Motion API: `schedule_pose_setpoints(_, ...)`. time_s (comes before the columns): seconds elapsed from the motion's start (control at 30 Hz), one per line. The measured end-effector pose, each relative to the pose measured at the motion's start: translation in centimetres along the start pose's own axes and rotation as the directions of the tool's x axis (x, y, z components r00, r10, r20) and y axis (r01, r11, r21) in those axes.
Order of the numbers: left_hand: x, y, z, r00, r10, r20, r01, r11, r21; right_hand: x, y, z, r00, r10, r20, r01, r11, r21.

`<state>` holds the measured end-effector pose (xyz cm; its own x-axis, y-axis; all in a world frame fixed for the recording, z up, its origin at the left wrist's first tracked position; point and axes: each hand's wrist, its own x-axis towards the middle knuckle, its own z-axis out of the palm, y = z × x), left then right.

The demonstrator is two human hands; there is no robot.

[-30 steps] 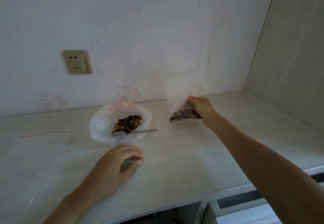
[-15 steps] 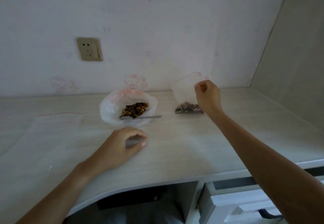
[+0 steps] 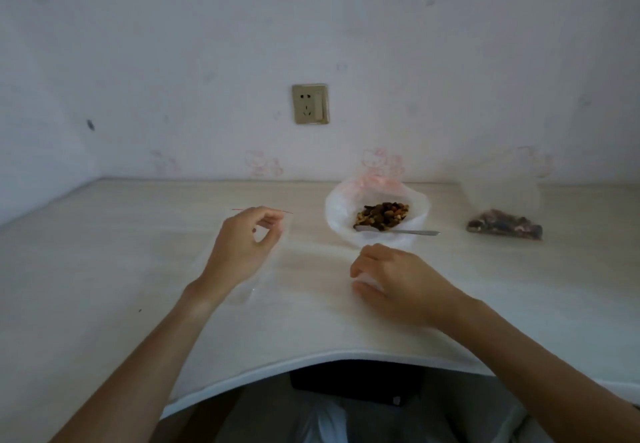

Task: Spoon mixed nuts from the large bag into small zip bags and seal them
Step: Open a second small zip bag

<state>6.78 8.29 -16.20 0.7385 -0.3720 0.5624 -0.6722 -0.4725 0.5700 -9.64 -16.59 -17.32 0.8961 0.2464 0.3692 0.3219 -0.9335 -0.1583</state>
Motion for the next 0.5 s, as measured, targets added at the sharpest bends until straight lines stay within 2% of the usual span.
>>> schedule_pose_setpoints(0.07,-0.1,-2.4,-0.9,0.996,-0.075,0.048,0.059,0.962,0.267,-0.1,0.2,1.0,0.999,-0.012,-0.031,0.012,1.0,0.006)
schedule_pose_setpoints(0.13,-0.7,-4.2,-0.9,0.976,-0.177,0.124,0.117,0.915,0.385,-0.3,0.5,1.7,0.997,0.017,-0.08,-0.012,0.998,0.062)
schedule_pose_setpoints(0.2,-1.2,-5.1,-0.6,0.961,-0.245,0.129,0.198,0.934,0.297,-0.4,0.7,1.9,0.995,0.049,-0.085,-0.041,0.995,0.095)
schedule_pose_setpoints(0.27,-1.5,-5.5,-0.6,0.97,-0.231,0.077,0.213,0.958,0.193,-0.3,0.8,2.0,0.995,0.069,-0.076,-0.06,0.992,0.11)
schedule_pose_setpoints(0.37,-1.5,-5.8,-0.6,0.972,-0.235,0.026,0.228,0.961,0.158,-0.2,0.7,1.9,0.995,0.081,-0.066,-0.073,0.99,0.123)
schedule_pose_setpoints(0.43,-1.3,-6.0,-0.5,0.958,-0.276,-0.078,0.284,0.951,0.121,-0.2,0.7,1.9,0.993,0.096,-0.063,-0.087,0.988,0.13)
schedule_pose_setpoints(0.5,-1.0,-6.0,-1.1,0.918,-0.325,-0.228,0.336,0.942,0.012,-0.1,0.7,1.9,0.992,0.107,-0.066,-0.097,0.985,0.141)
